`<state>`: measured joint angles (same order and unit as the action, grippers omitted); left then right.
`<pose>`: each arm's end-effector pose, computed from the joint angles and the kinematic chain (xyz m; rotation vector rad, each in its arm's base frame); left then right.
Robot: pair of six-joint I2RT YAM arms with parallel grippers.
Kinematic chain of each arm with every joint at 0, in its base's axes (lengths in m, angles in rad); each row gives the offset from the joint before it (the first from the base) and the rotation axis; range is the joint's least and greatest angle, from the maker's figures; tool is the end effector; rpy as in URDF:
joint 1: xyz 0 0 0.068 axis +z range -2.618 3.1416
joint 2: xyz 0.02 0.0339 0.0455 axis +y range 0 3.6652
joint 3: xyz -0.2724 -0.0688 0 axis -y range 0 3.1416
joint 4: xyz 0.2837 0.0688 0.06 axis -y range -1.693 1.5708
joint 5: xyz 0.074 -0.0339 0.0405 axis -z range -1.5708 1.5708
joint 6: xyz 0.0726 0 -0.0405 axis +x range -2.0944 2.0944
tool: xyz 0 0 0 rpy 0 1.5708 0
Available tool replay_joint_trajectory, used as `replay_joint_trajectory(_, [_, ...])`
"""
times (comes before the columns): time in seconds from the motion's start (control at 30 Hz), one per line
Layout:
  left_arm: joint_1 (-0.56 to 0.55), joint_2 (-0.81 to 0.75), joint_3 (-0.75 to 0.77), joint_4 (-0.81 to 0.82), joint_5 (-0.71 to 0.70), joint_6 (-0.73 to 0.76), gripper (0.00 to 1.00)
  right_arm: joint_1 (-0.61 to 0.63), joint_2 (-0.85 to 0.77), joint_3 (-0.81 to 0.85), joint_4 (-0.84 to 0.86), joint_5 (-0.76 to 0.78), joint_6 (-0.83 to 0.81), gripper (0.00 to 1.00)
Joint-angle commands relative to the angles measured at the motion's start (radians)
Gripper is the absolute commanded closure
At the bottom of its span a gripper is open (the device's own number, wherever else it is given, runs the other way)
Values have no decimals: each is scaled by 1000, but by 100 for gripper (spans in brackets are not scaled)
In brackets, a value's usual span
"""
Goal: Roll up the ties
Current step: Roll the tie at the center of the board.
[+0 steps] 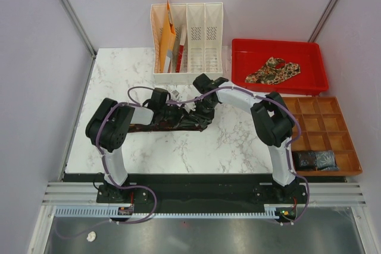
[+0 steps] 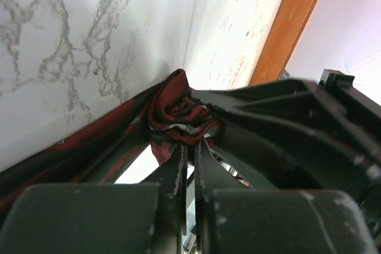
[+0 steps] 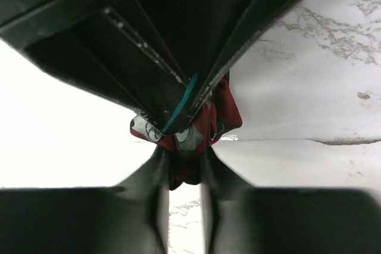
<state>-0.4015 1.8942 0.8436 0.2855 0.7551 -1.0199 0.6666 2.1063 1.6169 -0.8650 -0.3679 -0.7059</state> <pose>0.3406 -0.1987 0.0676 -0.3721 2.6068 -1.5022 0.3517 0.3099 0.1289 -1.8654 2.1858 0.5283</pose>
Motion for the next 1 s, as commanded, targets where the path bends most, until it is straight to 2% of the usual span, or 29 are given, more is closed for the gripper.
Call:
replay_joint_trajectory(0.0, [1,57,11,-121,-86,99,98,-34,-71,-87,114,-132,46,58])
replay_joint_trajectory(0.03, [7,59,15,-144,-91,118,98,-68,-94,-107,141,-191,49,52])
replay_joint_trajectory(0.07, [7,65,18,-152,-83,145,98,-88,-106,-127,167,-231,51,41])
replay_joint_trajectory(0.13, [16,81,25,-184,-76,170,98,-151,-155,-221,292,-327,63,30])
replay_joint_trajectory(0.2, [32,92,20,-203,-60,198,98,-176,-186,-320,421,-413,46,27])
replay_joint_trajectory(0.37, [50,109,8,-241,-57,256,98,-206,-224,-431,621,-488,26,26])
replay_joint_trajectory(0.53, [66,124,8,-252,-66,268,98,-191,-198,-413,612,-516,55,26])
replay_joint_trajectory(0.6, [67,132,11,-262,-69,276,98,-185,-222,-462,673,-526,94,25])
replay_joint_trajectory(0.97, [69,138,9,-270,-69,291,98,-122,-273,-612,912,-468,138,24])
